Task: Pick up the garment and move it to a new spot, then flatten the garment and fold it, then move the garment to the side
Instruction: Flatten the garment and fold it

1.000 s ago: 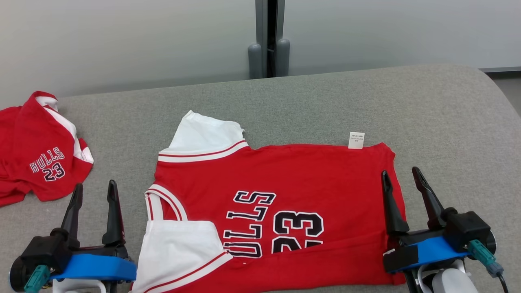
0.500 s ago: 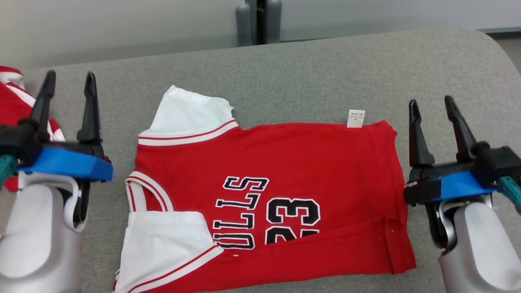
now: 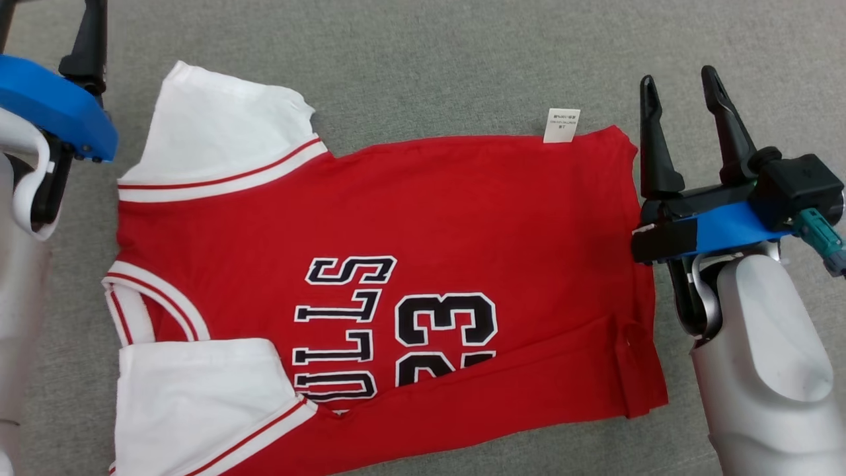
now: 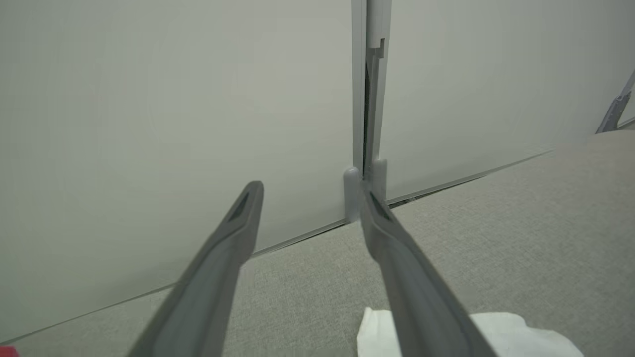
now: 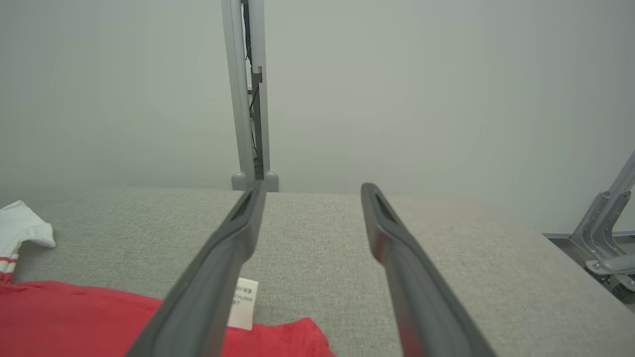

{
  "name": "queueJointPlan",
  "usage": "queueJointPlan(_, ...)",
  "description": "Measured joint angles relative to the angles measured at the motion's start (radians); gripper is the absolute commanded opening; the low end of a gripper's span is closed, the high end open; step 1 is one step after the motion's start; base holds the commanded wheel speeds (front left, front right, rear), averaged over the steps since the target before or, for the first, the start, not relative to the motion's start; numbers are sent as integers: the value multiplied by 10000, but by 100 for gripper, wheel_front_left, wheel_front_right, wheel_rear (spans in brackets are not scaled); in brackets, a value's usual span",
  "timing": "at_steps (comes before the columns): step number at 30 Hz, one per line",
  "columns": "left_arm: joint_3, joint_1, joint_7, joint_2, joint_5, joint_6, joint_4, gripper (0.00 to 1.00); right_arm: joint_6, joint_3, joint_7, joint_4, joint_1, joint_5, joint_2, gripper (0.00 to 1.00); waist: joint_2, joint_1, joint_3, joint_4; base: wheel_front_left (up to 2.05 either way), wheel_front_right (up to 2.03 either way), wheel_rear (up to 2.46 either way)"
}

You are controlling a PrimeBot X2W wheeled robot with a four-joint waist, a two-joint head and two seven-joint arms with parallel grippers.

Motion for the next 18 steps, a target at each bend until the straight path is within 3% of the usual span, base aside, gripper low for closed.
queueJointPlan(9,-2013,-1021,1434,625,-1231,-10,1300,100,0,33,0,15,-324,-17,150,100,0,0,936,-525,0,0,0)
queueJointPlan(18,-3657,-1249,2982,972,-2905,-12,1394,100,0,-13,0,23,-384,-144,196,100,0,-1,1207,-640,0,0,0)
